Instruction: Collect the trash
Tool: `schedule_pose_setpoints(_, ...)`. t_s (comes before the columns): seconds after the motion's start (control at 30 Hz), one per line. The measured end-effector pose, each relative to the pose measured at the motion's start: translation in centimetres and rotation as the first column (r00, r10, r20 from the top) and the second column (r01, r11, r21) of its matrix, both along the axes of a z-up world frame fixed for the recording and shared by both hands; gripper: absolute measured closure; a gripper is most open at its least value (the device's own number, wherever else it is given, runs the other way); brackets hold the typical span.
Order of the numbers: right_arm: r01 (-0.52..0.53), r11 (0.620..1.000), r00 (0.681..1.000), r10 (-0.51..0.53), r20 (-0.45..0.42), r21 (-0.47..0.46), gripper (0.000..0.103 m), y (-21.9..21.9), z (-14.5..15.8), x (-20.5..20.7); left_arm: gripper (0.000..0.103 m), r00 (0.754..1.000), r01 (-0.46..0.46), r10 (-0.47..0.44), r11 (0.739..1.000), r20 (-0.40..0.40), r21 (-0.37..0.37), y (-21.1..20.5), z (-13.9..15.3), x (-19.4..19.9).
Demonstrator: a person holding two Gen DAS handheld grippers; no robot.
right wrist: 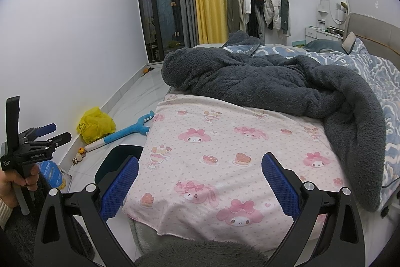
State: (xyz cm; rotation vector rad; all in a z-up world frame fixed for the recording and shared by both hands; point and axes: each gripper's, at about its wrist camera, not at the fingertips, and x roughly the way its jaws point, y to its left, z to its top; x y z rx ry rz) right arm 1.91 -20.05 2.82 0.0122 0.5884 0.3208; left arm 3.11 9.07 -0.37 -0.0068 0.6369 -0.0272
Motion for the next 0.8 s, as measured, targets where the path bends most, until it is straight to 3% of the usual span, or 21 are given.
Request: schedule_pose_setpoints(0.8,0.001,1.0,1.0,-0.001,0.0,-0.001,0.003,0.13,0.05,-0.07,0.003,1.0,-0.004,0.004,1.0,-0.011,-0.012,0.26,-0.74,-0.54)
